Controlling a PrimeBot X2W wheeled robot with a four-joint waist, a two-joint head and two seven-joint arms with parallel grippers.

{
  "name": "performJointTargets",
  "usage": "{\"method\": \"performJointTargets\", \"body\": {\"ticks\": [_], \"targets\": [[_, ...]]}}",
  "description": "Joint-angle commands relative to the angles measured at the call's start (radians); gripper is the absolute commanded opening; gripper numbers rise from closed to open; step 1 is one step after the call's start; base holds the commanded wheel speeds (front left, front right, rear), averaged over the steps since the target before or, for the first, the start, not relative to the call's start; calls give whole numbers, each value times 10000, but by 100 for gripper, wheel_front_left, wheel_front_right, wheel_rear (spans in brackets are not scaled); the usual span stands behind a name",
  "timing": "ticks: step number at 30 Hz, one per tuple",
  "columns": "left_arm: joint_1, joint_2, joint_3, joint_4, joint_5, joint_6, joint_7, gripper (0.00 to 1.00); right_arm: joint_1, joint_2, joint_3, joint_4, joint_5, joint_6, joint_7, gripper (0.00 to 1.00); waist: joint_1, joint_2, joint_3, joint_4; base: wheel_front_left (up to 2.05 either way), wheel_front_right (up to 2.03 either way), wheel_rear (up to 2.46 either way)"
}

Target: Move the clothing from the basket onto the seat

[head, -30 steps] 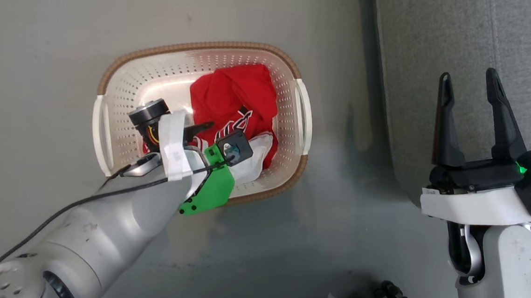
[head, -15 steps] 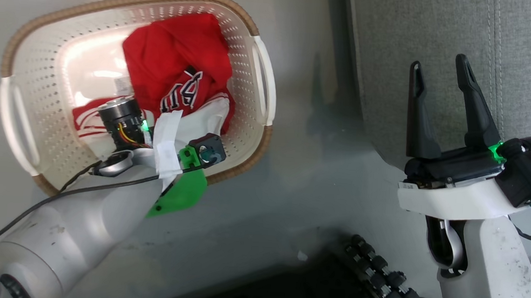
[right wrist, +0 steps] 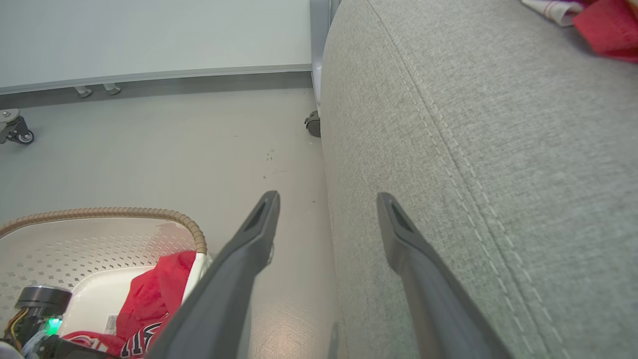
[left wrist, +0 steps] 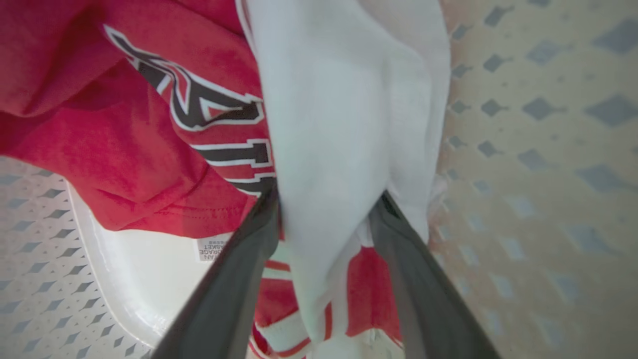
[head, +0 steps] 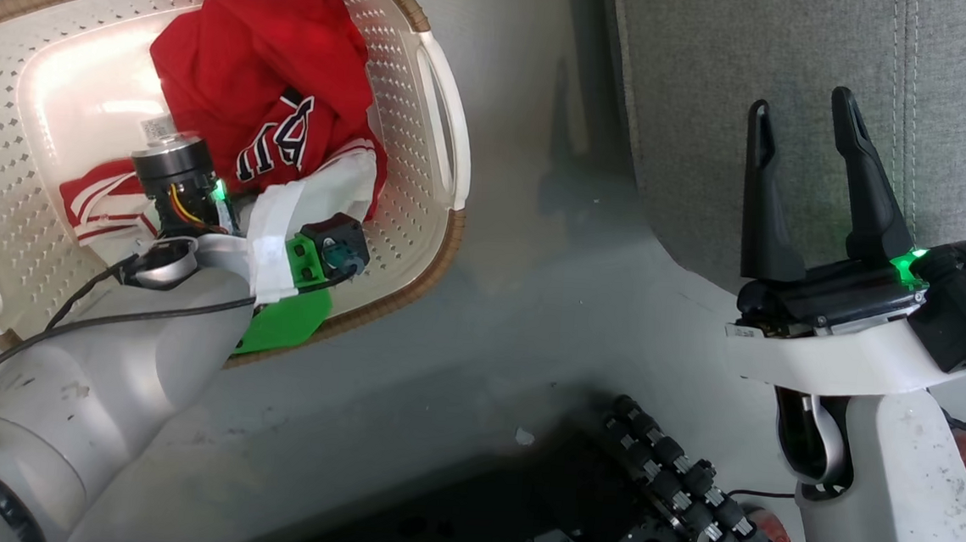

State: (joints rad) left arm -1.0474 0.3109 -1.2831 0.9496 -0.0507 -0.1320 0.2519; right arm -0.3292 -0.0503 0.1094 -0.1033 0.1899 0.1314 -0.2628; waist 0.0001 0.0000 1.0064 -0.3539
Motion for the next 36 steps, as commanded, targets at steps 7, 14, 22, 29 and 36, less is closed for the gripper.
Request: {"method": "performJointTargets", "body": {"ticks": [7, 14, 22, 29, 36], "targets": [[-450, -317, 19, 830, -100, 35, -411, 0, -136, -4, 41, 41, 160, -14, -29, 100, -1, 0, -66, 15, 0, 0, 0], [-530, -611, 18, 1115, -993, 35, -1435, 0, -222, -7, -96, 208, 173, -14, -29, 100, -1, 0, -841, 258, 0, 0, 0], [464, -1267, 773, 1330, -2523, 392, -3870, 0, 374, -15, -324, 496, -152, -14, -29, 100, -1, 0, -2995, 1007, 0, 0, 0], [1971, -1747, 1739, 1206, -3632, 993, -5117, 0, 1324, -22, -281, 847, -464, -14, -29, 100, -1, 0, -5310, 1470, 0, 0, 0], [3774, -1431, 3151, -919, -4017, 2058, -5172, 0, 2337, -20, -63, 1279, -725, -14, -29, 100, -1, 0, -7482, 1717, 0, 0, 0]]}}
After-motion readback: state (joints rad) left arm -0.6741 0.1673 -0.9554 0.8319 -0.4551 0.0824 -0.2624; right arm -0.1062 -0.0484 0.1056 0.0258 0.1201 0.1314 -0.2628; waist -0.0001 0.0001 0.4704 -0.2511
